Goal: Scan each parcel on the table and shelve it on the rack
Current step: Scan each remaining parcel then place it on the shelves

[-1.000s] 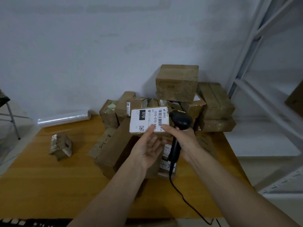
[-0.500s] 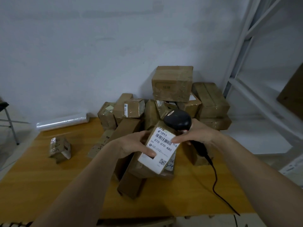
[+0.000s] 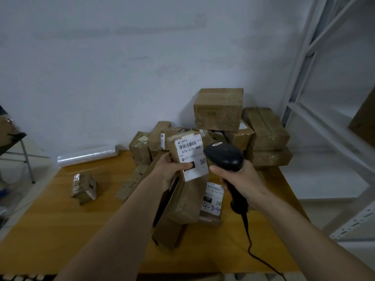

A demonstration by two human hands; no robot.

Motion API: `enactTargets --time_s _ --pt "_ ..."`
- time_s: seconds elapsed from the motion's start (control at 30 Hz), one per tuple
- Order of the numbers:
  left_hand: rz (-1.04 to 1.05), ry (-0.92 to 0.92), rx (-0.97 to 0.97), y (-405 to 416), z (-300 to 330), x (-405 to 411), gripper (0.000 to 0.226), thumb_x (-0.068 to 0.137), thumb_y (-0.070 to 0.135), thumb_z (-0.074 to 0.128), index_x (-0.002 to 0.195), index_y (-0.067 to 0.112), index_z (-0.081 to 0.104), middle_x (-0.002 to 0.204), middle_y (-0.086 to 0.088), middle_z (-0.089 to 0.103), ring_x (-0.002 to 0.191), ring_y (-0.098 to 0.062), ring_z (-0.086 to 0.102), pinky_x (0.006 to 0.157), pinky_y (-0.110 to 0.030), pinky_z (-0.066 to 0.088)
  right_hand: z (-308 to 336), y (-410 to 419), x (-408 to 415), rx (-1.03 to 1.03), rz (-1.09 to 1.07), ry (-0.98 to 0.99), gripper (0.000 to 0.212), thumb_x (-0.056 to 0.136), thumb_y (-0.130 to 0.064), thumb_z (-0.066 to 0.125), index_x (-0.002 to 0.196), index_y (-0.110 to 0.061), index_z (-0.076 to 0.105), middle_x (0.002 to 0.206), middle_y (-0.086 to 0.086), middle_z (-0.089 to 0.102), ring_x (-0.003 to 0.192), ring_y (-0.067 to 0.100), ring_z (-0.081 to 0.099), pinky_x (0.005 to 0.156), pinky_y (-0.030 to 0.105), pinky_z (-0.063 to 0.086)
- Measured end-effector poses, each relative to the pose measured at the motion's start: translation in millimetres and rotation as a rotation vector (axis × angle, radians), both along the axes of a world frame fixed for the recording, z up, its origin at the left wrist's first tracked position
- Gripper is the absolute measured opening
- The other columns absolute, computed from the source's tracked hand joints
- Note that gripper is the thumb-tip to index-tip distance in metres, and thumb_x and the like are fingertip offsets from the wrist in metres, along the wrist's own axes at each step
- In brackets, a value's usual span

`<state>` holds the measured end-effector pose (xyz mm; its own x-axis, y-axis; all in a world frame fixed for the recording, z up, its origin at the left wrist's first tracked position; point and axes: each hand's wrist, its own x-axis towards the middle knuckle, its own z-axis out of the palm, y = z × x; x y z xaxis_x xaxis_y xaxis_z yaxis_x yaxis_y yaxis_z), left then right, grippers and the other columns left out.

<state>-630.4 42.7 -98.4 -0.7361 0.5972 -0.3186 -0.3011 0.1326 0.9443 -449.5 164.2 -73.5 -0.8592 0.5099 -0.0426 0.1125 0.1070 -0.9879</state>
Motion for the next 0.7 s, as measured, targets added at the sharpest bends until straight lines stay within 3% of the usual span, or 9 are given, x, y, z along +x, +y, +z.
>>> enactTargets --time_s 0.1,0.23,0.43,0.53,0.63,0.7 --pt "0.047 -0.014 0.031 0.0 3.3 -6.9 0.048 0.066 -0.014 0.077 0.099 0.017 0.060 0.103 -0.004 0.072 0.097 -0.023 0.067 0.082 -0.040 0.055 1.7 -7.0 3.9 -0.030 0.050 0.016 0.020 0.083 -0.029 0.074 0.066 -0.020 0.069 0.058 0.002 0.062 0.047 0.014 0.055 0.048 0.021 0.048" --pt "0.032 0.005 0.041 0.6 4.6 -12.8 0.053 0.067 -0.013 0.077 0.110 0.013 0.059 0.114 -0.011 0.068 0.107 -0.030 0.064 0.094 -0.050 0.051 5.0 -10.8 10.8 -0.036 0.069 0.016 0.025 0.086 -0.028 0.071 0.067 -0.012 0.067 0.058 0.002 0.063 0.048 0.014 0.054 0.048 0.021 0.047" --pt "0.007 0.022 0.070 2.7 -0.1 -13.6 0.049 0.068 -0.012 0.076 0.102 0.019 0.061 0.107 -0.007 0.070 0.099 -0.025 0.066 0.074 -0.036 0.054 6.0 -13.8 21.8 -0.057 0.090 0.047 0.031 0.087 -0.028 0.070 0.068 -0.004 0.066 0.059 0.005 0.062 0.047 0.016 0.052 0.047 0.022 0.046" --pt "-0.003 0.025 0.072 4.4 -3.6 -9.7 0.048 0.067 -0.011 0.077 0.095 0.024 0.062 0.090 0.004 0.074 0.089 -0.017 0.068 0.064 -0.028 0.053 4.1 -15.8 27.3 -0.050 0.074 0.047 0.034 0.086 -0.029 0.071 0.068 -0.002 0.064 0.059 0.007 0.060 0.048 0.018 0.052 0.047 0.021 0.046" --pt "-0.034 0.004 0.071 7.3 -7.0 -2.6 0.053 0.060 -0.009 0.080 0.096 0.024 0.061 0.092 0.003 0.075 0.088 -0.016 0.069 0.063 -0.026 0.052 2.4 -17.0 33.5 -0.041 0.051 0.044 0.032 0.087 -0.030 0.071 0.064 -0.009 0.065 0.058 0.007 0.059 0.049 0.021 0.051 0.048 0.022 0.046" --pt "-0.056 -0.026 0.077 9.7 -8.0 4.6 0.060 0.049 -0.004 0.083 0.098 0.022 0.059 0.091 0.002 0.076 0.085 -0.017 0.071 0.061 -0.027 0.054 2.2 -16.4 39.1 -0.029 0.039 0.034 0.033 0.086 -0.031 0.071 0.069 -0.004 0.064 0.059 0.007 0.059 0.051 0.022 0.052 0.048 0.022 0.046"
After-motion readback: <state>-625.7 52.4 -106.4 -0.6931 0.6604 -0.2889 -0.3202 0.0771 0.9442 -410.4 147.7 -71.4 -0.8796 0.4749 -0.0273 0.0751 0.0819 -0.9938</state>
